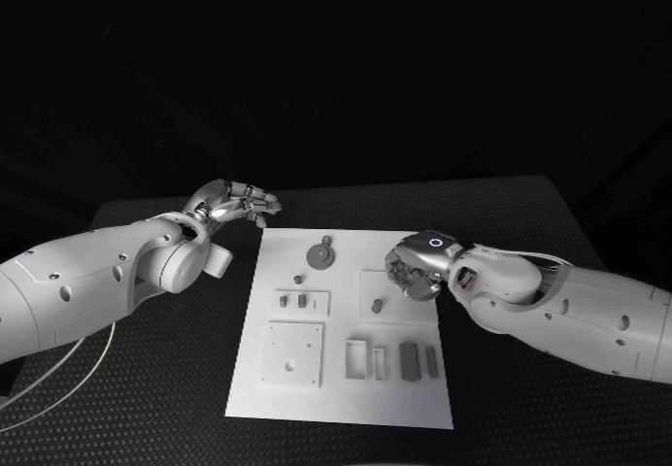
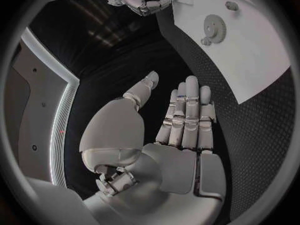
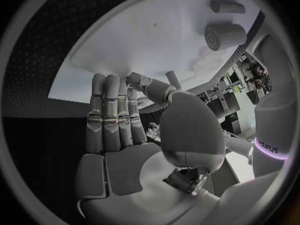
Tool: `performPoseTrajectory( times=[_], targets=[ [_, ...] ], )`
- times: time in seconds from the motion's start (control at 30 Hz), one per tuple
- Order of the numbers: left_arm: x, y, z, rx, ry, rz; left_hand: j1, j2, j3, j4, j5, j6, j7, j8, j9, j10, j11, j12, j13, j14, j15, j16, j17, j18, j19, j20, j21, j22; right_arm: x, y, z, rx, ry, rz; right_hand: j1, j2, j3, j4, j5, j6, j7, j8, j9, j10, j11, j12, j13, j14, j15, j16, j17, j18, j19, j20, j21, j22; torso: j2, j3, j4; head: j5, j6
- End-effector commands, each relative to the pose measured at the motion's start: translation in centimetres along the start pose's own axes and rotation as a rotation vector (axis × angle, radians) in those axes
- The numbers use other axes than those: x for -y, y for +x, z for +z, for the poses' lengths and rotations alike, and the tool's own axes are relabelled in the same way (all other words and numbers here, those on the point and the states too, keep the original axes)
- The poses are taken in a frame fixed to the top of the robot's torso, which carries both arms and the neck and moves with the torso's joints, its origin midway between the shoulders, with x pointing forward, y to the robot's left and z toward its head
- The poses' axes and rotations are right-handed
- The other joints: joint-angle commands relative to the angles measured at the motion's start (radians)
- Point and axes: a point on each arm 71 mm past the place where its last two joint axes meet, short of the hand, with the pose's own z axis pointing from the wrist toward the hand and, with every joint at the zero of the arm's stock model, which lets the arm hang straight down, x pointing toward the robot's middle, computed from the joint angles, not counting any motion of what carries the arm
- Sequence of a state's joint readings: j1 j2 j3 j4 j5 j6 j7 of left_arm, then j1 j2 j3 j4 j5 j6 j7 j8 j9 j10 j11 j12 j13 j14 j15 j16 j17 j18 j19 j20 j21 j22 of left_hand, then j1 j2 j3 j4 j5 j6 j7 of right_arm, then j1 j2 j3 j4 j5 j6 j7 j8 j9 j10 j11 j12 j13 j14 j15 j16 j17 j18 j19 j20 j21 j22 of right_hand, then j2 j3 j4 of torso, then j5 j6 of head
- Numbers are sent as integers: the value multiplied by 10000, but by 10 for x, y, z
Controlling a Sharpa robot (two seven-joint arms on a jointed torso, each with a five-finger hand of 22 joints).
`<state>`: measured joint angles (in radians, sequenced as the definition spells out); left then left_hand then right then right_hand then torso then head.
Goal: Assemble the parts on the task board
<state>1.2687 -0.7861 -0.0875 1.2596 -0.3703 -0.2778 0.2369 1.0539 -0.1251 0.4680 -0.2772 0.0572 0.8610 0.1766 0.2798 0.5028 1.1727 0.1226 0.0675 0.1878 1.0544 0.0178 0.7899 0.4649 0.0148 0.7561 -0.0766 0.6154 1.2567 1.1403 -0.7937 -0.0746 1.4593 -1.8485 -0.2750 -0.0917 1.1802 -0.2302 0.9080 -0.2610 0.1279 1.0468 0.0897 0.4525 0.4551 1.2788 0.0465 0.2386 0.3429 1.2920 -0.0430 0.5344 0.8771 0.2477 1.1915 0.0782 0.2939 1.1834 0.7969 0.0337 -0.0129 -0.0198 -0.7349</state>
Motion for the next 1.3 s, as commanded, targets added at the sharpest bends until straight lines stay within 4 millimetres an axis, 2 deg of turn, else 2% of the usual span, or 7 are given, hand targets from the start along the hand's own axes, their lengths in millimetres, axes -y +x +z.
performPoseTrajectory(
  times=[0.03,0.53,1.0,1.13,1.2,1.27,1.3],
  targets=[
    [1,1,1,-82,29,-183,-35,56,-79,-7,-52,-83,-22,-4,-12,-5,9,7,-13,-19,9,65,14,64,73,-8,-60,17,5,5,-3,-600,92,181,-92,33,-34,-50,28,57,-14,-7,13,72,17,18,-10,-17,-20,48,17,141,24,2,39,9,4,7,-5,13,-2],
    [0,-2,2,10,12,-170,-21,62,-78,-10,-51,-89,-19,-4,-17,-15,12,5,-28,-35,10,76,39,59,78,-13,-69,23,5,-19,-3,-165,6,480,-114,60,-67,-70,61,52,-10,-22,36,64,19,-6,40,-27,-19,50,21,141,23,4,33,21,4,11,-14,-5,-1],
    [-1,-3,2,25,13,-166,-7,63,-78,-16,-52,-88,-19,0,-20,-19,13,6,-41,-45,11,87,61,56,82,-16,-76,29,12,-17,-3,-393,236,518,-140,81,-92,-78,93,40,-4,-41,56,51,24,-32,85,-40,-13,49,23,141,7,11,19,29,4,-1,-10,-13,-9],
    [-1,-3,1,35,9,-163,-3,60,-78,-18,-52,-90,-19,-1,-21,-20,14,6,-44,-47,11,89,66,56,83,-17,-78,31,10,-17,-3,-463,203,616,-182,80,-90,-63,126,-58,39,-124,67,-72,80,-146,132,-151,40,-12,-2,141,-108,60,-66,16,5,2,-3,-12,-19],
    [-1,-4,1,44,3,-161,-3,58,-80,-18,-52,-91,-18,-1,-22,-21,14,6,-46,-48,11,91,68,55,84,-17,-79,32,9,-17,-3,-465,192,705,-276,-34,-128,29,128,-268,137,-268,48,-293,191,-331,132,-317,133,-126,-64,134,-304,143,-211,-28,5,0,-4,-13,-18],
    [-1,-4,1,47,3,-161,-2,57,-80,-19,-52,-91,-18,-1,-22,-21,14,6,-47,-49,11,91,70,55,84,-17,-80,32,7,-17,-2,-454,163,711,-468,-363,-346,232,36,-690,319,-528,-26,-738,387,-660,52,-489,266,-224,-115,140,-481,229,-337,-45,6,1,-11,-4,-25],
    [-1,-4,1,45,2,-161,-2,56,-81,-19,-52,-92,-18,-1,-22,-22,14,6,-48,-49,11,92,71,54,84,-17,-80,32,7,-17,-1,-429,156,706,-493,-444,-440,290,-37,-794,368,-592,-43,-839,435,-748,28,-550,307,-251,-127,140,-550,259,-381,-43,6,4,-15,-1,-22]
  ],
)
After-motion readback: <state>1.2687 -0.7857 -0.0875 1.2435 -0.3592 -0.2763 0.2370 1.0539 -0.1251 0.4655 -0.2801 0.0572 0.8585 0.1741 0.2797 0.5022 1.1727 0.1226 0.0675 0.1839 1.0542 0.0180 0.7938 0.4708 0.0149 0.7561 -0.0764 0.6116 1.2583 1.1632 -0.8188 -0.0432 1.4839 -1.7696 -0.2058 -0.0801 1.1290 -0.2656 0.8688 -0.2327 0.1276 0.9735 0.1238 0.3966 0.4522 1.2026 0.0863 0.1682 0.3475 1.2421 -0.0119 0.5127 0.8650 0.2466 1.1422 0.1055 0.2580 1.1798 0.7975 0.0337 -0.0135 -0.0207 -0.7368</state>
